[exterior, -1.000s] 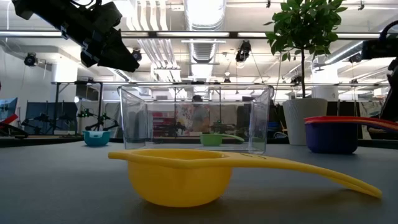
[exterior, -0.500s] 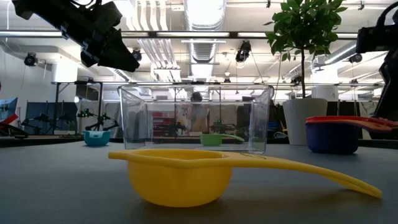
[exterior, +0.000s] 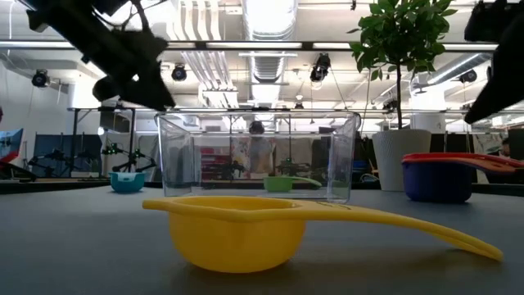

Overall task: Nest measuring cups in basket
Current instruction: Stack the light blue measuring cup on top of the red measuring cup

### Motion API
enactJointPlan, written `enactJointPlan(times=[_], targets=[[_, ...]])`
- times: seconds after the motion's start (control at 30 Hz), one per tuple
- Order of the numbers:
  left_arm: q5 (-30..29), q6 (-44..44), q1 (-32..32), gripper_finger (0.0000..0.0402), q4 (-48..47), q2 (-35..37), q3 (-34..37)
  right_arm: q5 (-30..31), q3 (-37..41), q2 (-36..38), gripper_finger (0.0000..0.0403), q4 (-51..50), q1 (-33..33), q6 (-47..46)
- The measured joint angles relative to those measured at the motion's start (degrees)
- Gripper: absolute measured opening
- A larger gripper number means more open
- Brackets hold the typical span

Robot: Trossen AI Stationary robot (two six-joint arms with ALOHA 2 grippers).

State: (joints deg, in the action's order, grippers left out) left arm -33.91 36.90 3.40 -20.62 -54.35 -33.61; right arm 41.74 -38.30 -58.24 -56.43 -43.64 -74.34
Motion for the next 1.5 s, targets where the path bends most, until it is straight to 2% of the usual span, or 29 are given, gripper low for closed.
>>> enactJointPlan(times=[0.23, 0.43, 0.57, 0.73, 0.93, 1.1, 1.2, 1.3, 1.4, 1.5], targets=[[1.5, 0.0, 12.1, 0.0125, -4.2, -1.6, 0.0, 3.0, 0.0, 0.5, 0.0101, 0.0, 0.0, 2.4], [10.3, -3.5, 24.4, 0.0125, -5.6, -6.9, 0.0, 3.4, 0.0, 0.5, 0.0107, 0.0, 0.0, 3.4], [14.8, -5.1, 30.6, 0.0135, -5.5, -11.1, 0.0, 3.4, 0.0, 0.4, 0.0104, 0.0, 0.0, 3.7], [15.4, -6.6, 34.4, 0.0173, -5.4, -15.4, 0.0, 3.3, 0.0, 0.4, 0.0098, 0.0, 0.0, 3.9], [15.2, -6.7, 35.5, 0.0227, -5.0, -18.9, 0.0, 3.4, 0.0, 0.4, 0.0096, 0.0, 0.0, 4.1], [15.0, -6.6, 35.5, 0.0244, -2.8, -21.3, 0.0, 3.4, 0.0, 0.4, 0.0096, 0.0, 0.0, 4.1], [15.0, -6.6, 35.5, 0.0232, -1.3, -22.7, 0.0, 3.5, 0.0, 0.4, 0.0096, 0.0, 0.0, 4.1], [14.9, -6.6, 35.7, 0.0203, 0.0, -24.3, 0.0, 3.5, 0.0, 0.4, 0.0096, 0.1, 0.0, 4.0], [14.9, -6.6, 36.5, 0.0155, 0.3, -26.1, 0.0, 3.5, 0.0, 0.3, 0.0095, 0.3, 0.0, 3.9], [14.6, -6.8, 37.1, 0.0087, 0.7, -27.3, -0.1, 3.5, 0.1, 0.3, 0.0095, 0.9, 0.0, 4.0]])
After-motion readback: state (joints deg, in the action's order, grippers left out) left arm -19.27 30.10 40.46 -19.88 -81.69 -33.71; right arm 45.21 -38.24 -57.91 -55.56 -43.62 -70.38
